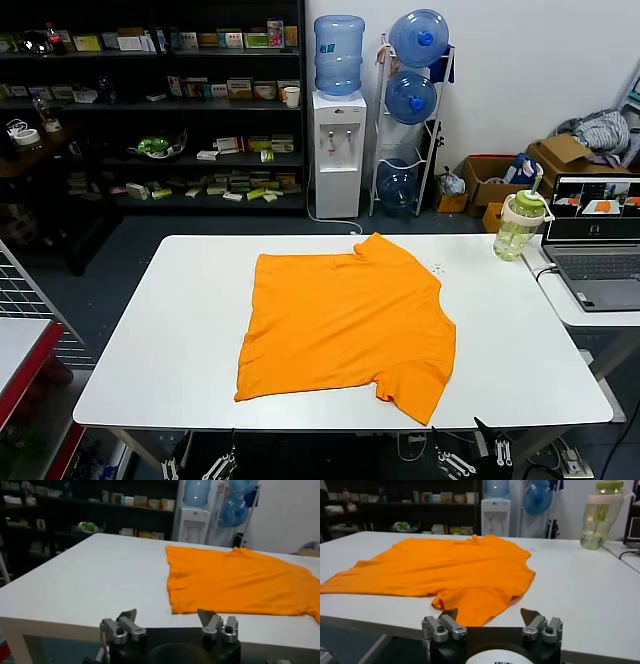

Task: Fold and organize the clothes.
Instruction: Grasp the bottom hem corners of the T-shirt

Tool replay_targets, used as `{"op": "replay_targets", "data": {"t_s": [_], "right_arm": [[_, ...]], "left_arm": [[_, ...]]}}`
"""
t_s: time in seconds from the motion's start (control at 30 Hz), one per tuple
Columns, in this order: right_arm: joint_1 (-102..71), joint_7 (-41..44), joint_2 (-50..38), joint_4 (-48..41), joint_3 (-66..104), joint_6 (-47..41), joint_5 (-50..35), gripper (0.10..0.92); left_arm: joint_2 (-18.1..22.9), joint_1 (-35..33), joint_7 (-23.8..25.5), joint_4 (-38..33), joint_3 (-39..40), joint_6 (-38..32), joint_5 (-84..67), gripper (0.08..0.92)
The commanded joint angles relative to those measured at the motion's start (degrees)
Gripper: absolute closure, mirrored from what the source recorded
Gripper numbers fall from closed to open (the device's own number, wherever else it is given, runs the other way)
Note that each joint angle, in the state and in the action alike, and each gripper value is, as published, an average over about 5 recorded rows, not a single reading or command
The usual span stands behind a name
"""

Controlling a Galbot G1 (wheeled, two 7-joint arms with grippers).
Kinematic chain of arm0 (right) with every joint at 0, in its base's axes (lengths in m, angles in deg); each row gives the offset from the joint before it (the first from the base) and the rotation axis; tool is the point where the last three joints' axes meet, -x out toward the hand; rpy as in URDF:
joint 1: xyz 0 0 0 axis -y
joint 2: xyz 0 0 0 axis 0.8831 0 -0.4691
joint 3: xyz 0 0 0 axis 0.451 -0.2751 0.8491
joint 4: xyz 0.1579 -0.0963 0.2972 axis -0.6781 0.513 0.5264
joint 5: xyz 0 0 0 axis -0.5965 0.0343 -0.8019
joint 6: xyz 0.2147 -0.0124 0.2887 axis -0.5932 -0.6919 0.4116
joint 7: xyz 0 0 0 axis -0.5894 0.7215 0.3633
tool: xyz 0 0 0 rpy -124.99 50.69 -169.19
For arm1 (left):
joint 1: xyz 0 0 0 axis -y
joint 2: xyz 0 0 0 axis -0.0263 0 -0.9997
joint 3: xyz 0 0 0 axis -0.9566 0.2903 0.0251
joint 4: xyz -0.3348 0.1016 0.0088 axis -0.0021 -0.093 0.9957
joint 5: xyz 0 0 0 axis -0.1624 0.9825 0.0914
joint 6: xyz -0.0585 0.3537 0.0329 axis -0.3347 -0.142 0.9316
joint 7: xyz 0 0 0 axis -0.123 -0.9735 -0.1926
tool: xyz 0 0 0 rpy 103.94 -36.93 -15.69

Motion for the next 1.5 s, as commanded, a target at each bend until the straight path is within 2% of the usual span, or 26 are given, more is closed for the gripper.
{"op": "replay_targets", "data": {"t_s": [0.03,0.23,0.37,0.57,0.8,1.1,1.2,1.3,1.4,1.5], "right_arm": [[1.86,-1.13,0.08,-0.07,-0.66,-0.70,0.02,0.203],[11.50,-4.72,0.48,-3.60,-4.27,-6.32,-0.86,0.203],[17.79,-7.36,0.53,-7.86,-7.07,-9.90,-2.50,0.203],[21.43,-9.01,1.01,-11.65,-8.68,-11.70,-2.26,0.203],[22.35,-9.34,1.57,-13.90,-9.60,-12.00,-1.94,0.203],[22.89,-9.59,1.95,-14.42,-10.28,-12.42,-1.55,0.205],[22.69,-9.52,2.05,-14.46,-10.35,-12.73,-1.40,0.245],[22.38,-9.39,2.04,-14.52,-10.47,-12.99,-1.21,0.324],[22.11,-9.20,2.03,-14.47,-10.52,-12.97,-1.07,0.411],[21.82,-9.06,1.99,-14.32,-10.49,-12.92,-0.95,0.497]], "left_arm": [[-0.07,0.24,-0.06,0.03,0.11,0.01,-0.02,0.177],[0.40,6.61,1.06,0.99,1.60,2.13,-2.25,0.177],[1.14,13.45,-0.38,4.55,3.34,6.68,-5.86,0.177],[0.00,19.31,-1.97,10.35,5.18,9.70,-7.14,0.177],[-2.09,21.80,-1.63,13.77,6.17,10.25,-4.53,0.177],[-4.38,22.83,-1.45,14.42,6.89,10.70,-3.42,0.177],[-4.53,22.87,-1.69,14.50,7.24,10.74,-3.11,0.177],[-4.36,23.03,-2.23,14.65,7.65,10.90,-2.86,0.182],[-4.21,23.14,-2.66,14.87,8.09,11.21,-2.78,0.226],[-4.12,23.19,-2.86,15.16,8.38,11.29,-2.67,0.306]]}}
